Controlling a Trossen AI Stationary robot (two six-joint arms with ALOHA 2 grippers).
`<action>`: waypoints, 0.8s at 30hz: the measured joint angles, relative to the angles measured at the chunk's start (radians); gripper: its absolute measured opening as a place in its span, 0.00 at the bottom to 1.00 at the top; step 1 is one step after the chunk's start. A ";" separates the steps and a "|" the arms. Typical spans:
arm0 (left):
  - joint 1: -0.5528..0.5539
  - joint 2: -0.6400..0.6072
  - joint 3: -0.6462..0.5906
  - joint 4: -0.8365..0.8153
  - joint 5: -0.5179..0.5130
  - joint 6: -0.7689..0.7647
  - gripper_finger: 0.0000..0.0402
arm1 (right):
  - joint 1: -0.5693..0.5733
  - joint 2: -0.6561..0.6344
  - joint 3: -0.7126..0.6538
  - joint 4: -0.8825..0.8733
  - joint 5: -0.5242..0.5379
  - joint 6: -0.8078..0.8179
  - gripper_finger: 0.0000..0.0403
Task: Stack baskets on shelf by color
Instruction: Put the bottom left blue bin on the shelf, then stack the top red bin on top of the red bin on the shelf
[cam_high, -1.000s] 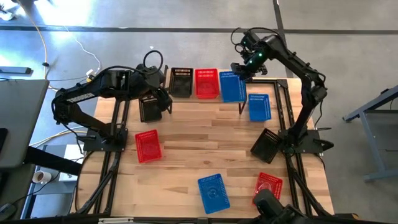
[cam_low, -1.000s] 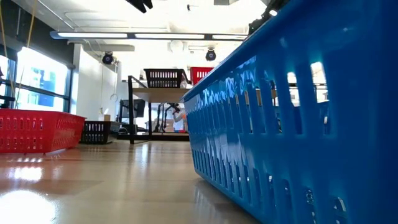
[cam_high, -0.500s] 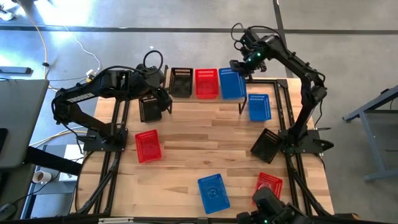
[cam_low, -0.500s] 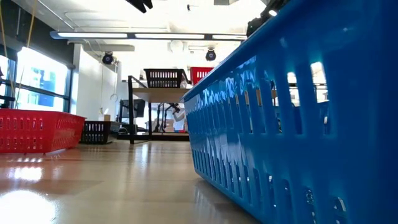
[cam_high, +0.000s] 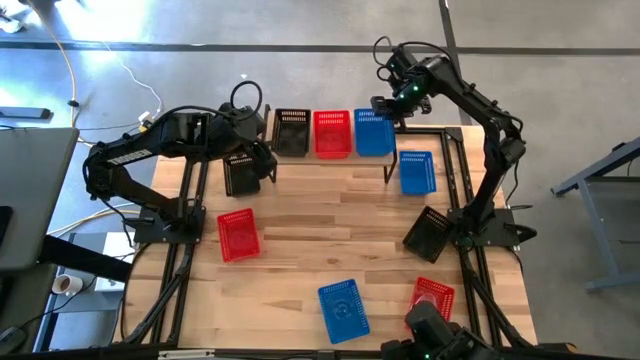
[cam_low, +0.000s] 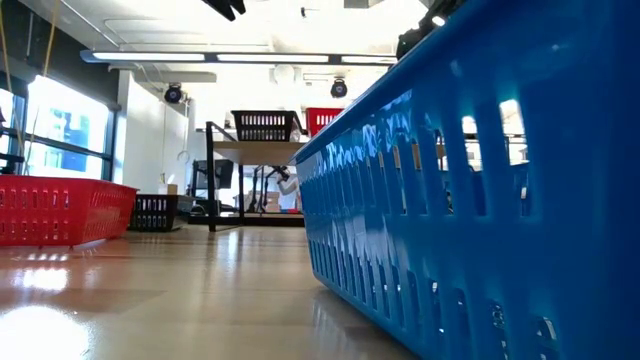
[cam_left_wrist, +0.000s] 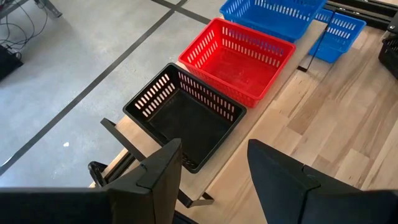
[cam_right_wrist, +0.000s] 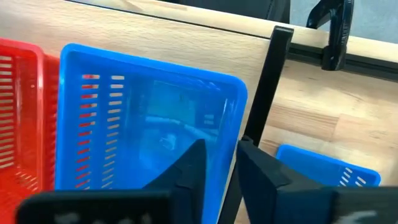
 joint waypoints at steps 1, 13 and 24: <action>0.000 0.000 0.000 0.000 0.000 0.000 0.43 | 0.000 0.000 0.000 0.000 -0.005 0.000 0.21; 0.000 0.000 0.000 0.000 0.000 -0.003 0.43 | -0.009 -0.051 0.000 -0.022 0.024 -0.026 0.27; 0.000 0.000 0.000 -0.035 0.057 -0.078 0.43 | 0.073 -0.172 0.000 -0.115 0.077 -0.060 0.27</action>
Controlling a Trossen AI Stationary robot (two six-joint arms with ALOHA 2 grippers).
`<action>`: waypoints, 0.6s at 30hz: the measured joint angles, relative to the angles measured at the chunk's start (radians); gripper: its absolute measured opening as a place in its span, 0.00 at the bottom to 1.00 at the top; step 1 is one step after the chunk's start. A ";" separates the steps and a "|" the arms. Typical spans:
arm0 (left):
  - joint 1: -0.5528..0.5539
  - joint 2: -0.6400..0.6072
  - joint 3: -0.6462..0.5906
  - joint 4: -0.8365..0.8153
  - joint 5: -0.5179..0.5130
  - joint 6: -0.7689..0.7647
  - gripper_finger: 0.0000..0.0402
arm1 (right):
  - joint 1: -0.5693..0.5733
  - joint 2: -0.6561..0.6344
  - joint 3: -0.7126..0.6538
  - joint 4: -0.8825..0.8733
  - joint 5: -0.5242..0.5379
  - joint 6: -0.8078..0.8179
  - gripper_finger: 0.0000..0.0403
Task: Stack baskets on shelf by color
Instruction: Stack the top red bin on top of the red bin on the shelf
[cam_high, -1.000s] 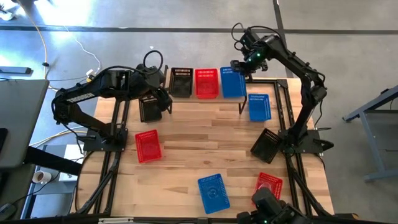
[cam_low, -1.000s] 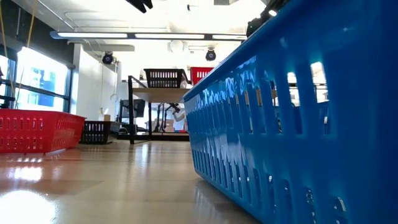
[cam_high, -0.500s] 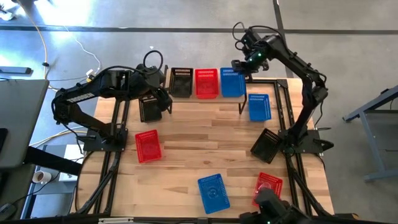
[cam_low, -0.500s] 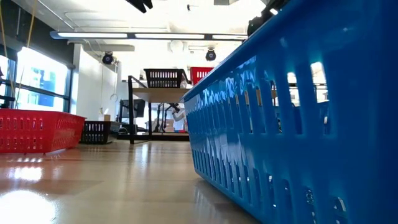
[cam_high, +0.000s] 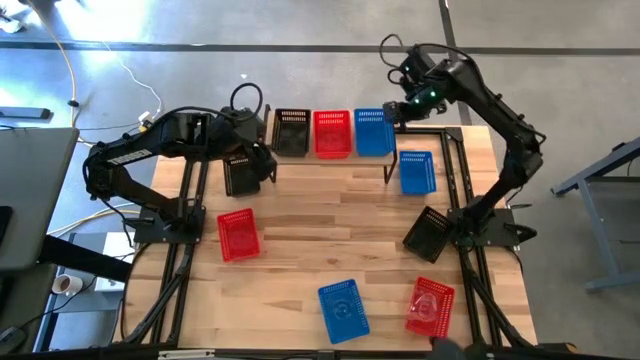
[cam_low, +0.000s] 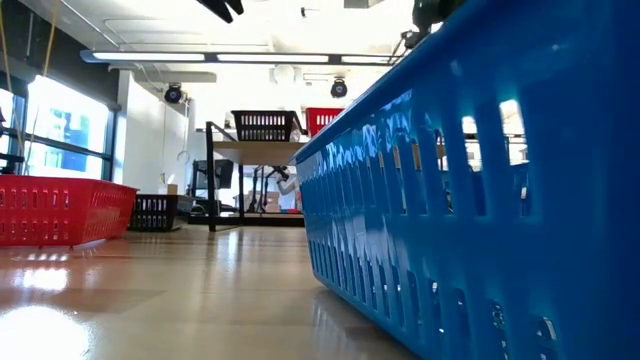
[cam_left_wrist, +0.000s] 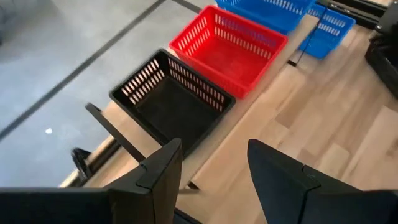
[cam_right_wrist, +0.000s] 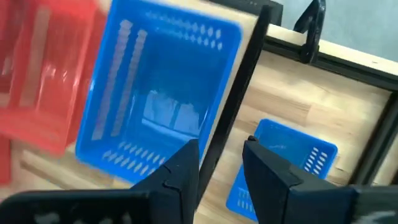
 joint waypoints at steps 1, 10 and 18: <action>0.000 0.000 0.000 -0.011 0.004 -0.007 0.43 | 0.017 -0.011 0.000 -0.010 0.010 -0.001 0.27; -0.005 -0.024 -0.115 -0.048 0.052 -0.083 0.43 | 0.224 -0.074 0.000 -0.065 0.111 0.015 0.27; -0.041 -0.078 -0.240 -0.046 0.069 -0.175 0.43 | 0.456 -0.089 0.000 -0.168 0.278 0.144 0.27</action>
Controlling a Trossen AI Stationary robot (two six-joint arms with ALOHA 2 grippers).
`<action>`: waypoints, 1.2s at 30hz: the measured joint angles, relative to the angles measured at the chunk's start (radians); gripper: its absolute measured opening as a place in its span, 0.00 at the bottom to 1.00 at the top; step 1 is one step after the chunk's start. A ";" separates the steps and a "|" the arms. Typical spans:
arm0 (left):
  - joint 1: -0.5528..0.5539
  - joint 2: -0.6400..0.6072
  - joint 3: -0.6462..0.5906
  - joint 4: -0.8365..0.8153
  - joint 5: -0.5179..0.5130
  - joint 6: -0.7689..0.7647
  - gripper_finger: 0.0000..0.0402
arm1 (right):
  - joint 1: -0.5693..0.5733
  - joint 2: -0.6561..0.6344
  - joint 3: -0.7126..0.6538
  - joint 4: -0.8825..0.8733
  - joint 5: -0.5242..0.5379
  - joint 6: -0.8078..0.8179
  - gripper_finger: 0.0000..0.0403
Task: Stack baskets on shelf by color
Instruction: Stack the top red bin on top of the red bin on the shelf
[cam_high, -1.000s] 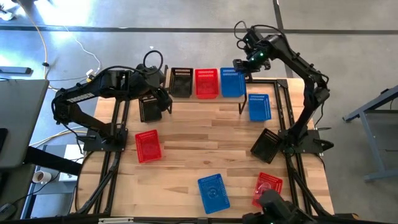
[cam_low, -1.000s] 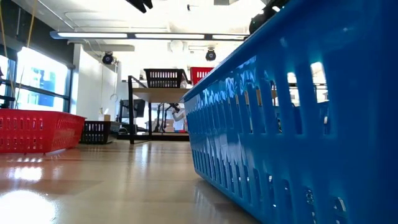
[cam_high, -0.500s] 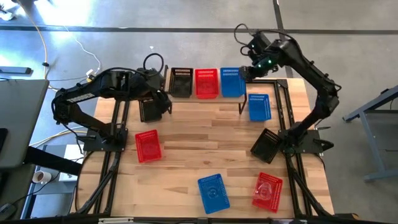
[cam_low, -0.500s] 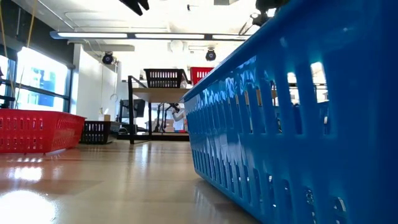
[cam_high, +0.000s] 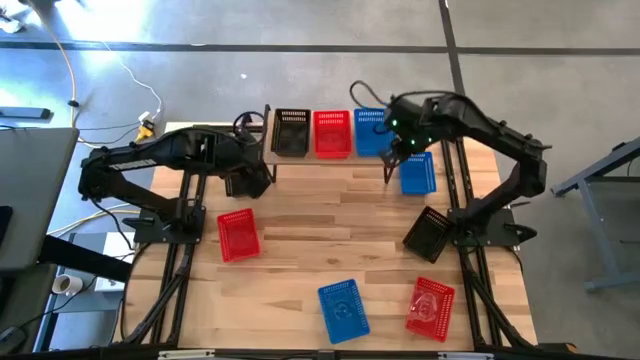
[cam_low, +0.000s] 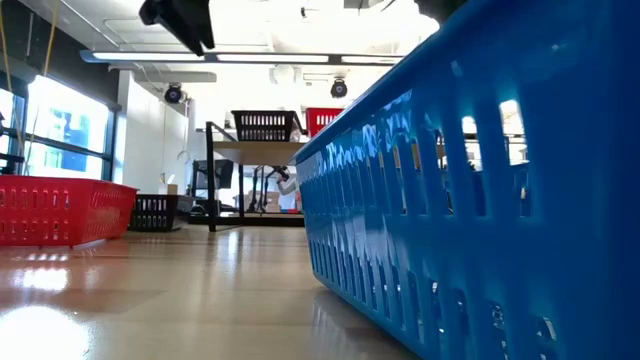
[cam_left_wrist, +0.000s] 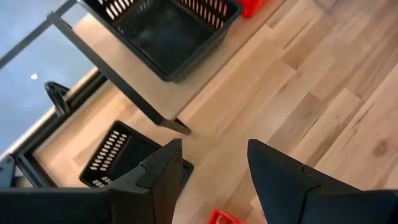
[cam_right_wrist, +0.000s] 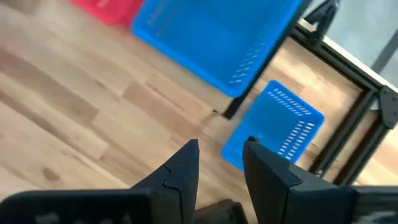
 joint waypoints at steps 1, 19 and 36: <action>-0.004 -0.005 -0.009 0.000 0.000 -0.011 0.43 | 0.024 -0.001 0.000 0.001 0.004 0.011 0.27; -0.118 -0.073 -0.194 -0.009 0.048 -0.307 0.43 | 0.269 0.000 0.000 0.002 0.087 0.148 0.27; -0.228 -0.088 -0.387 -0.016 0.152 -0.765 0.43 | 0.221 0.000 0.000 0.002 0.007 -0.030 0.27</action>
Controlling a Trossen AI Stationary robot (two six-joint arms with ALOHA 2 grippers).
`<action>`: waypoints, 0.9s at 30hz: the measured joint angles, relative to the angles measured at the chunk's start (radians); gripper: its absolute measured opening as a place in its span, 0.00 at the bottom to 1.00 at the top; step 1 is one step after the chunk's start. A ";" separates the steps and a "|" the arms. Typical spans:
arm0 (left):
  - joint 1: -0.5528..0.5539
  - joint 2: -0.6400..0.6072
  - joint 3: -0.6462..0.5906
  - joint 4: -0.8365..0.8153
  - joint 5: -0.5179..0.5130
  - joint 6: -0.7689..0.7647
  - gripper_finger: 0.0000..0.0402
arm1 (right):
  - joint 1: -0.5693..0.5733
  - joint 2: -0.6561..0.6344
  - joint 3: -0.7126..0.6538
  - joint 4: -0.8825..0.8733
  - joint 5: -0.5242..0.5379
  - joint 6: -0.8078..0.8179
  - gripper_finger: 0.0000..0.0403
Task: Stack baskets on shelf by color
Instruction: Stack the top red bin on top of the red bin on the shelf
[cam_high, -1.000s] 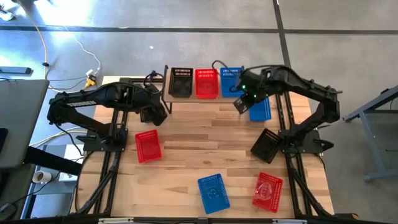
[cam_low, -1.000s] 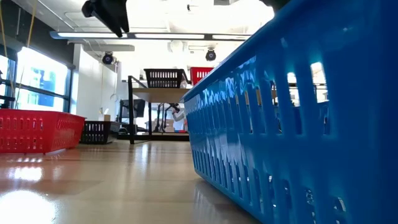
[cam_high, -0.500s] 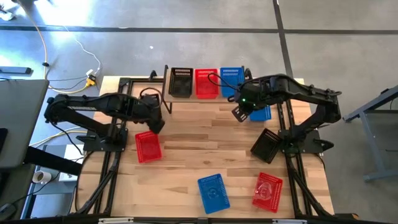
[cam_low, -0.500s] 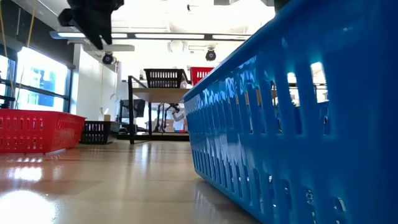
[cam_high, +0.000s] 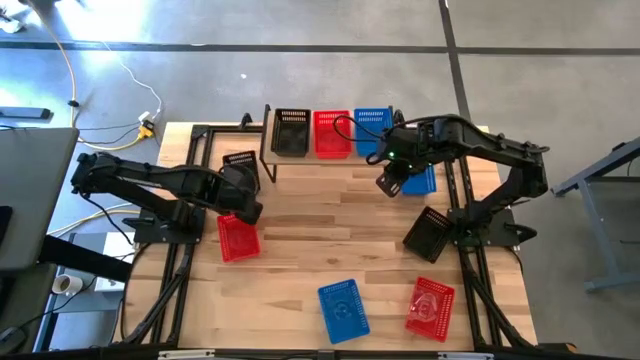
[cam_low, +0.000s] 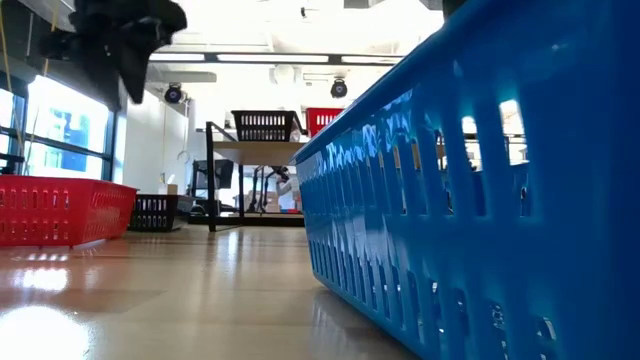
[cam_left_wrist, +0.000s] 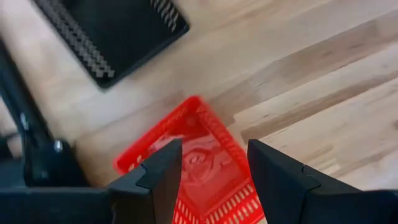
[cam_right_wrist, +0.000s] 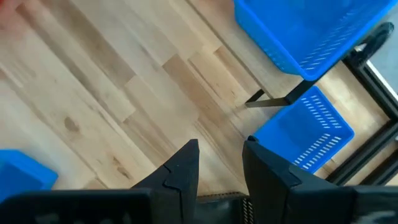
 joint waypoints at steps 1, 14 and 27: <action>-0.008 0.000 -0.011 -0.001 0.008 -0.035 0.43 | -0.003 0.000 0.000 0.000 -0.007 -0.018 0.27; -0.162 0.000 -0.088 -0.027 0.027 -0.435 0.43 | -0.061 0.000 0.000 0.023 -0.024 -0.194 0.27; -0.284 0.000 -0.216 -0.036 0.060 -0.741 0.43 | -0.097 0.000 0.000 0.029 -0.025 -0.246 0.27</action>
